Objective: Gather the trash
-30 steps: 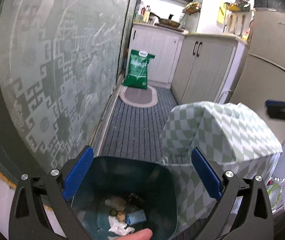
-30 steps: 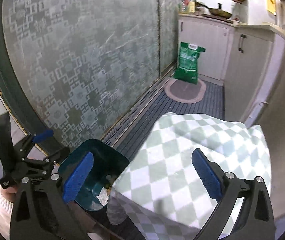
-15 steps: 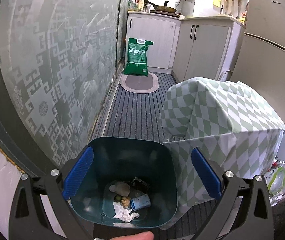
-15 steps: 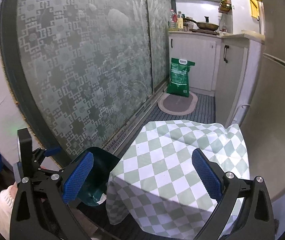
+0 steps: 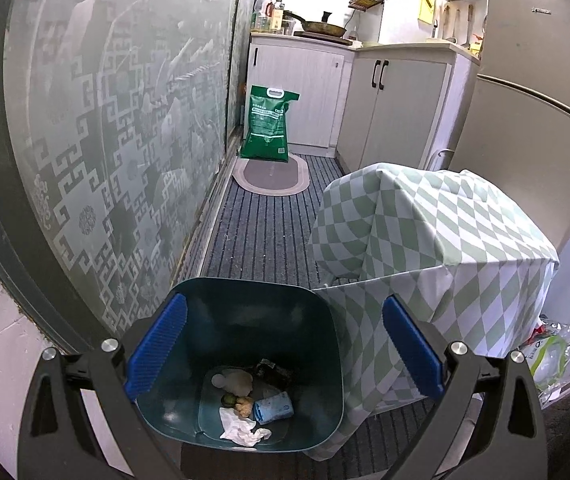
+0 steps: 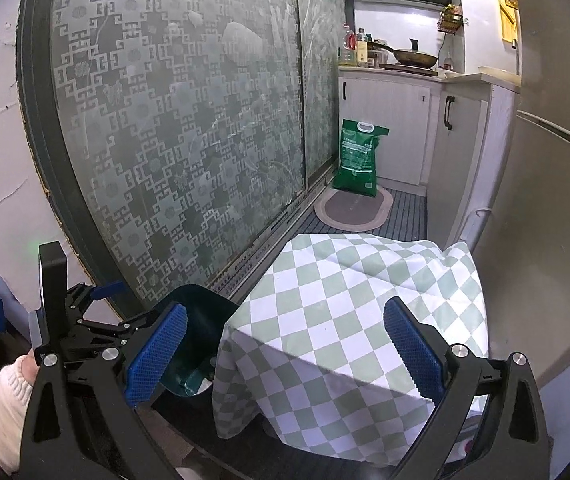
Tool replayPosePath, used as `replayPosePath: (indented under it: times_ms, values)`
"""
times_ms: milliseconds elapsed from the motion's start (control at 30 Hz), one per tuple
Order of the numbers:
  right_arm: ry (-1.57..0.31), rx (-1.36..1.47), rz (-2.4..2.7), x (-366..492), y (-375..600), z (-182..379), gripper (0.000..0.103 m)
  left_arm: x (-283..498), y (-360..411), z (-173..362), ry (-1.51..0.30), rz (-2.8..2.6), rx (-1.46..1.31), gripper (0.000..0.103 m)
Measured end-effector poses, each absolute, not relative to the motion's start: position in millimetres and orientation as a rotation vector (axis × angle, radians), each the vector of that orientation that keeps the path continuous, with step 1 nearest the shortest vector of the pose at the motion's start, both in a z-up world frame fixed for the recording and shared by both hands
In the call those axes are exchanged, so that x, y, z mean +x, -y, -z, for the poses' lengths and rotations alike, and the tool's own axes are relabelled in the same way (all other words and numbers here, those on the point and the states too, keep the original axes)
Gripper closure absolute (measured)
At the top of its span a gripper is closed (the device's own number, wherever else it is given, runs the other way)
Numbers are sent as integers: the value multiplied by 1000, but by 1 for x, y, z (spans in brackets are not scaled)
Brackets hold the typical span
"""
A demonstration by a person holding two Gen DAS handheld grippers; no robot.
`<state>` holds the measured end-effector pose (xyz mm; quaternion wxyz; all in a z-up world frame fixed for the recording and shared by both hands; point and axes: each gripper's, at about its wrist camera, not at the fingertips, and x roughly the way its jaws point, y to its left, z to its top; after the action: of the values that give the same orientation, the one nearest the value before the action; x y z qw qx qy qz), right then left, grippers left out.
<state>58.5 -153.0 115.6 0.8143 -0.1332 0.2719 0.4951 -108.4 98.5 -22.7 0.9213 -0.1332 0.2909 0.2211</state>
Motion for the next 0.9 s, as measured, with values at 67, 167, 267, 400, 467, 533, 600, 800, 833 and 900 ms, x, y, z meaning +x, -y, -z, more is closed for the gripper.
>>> replayPosePath:
  times_ms: [67,167,267,400,467,533,600,800,833,900]
  values:
    - [-582,-285,-1060,58,152,-115,3,-109,-99,23,-597,-454,-273,3]
    - [-583,-287,-1065,57,151,-115,3,-108,-100,24,-602,-450,-284,3]
    - [-584,-289,-1064,57,150,-114,3,-108,-101,24,-605,-449,-288,3]
    - [-584,-288,-1064,57,150,-115,3,-108,-97,24,-602,-449,-278,3]
    - [-588,-288,-1067,56,150,-114,3,-108,-96,24,-602,-445,-276,3]
    - [-585,-289,-1065,56,150,-115,3,-108,-95,23,-600,-444,-273,3]
    - [-583,-288,-1067,56,150,-115,3,-108,-95,23,-599,-442,-272,3]
    - [-582,-291,-1065,55,150,-115,3,-108,-94,23,-598,-442,-271,3]
    - [-582,-288,-1066,55,150,-115,3,-108,-93,22,-598,-442,-270,3]
    - [-582,-288,-1066,55,150,-115,3,-108,-93,22,-597,-440,-268,3]
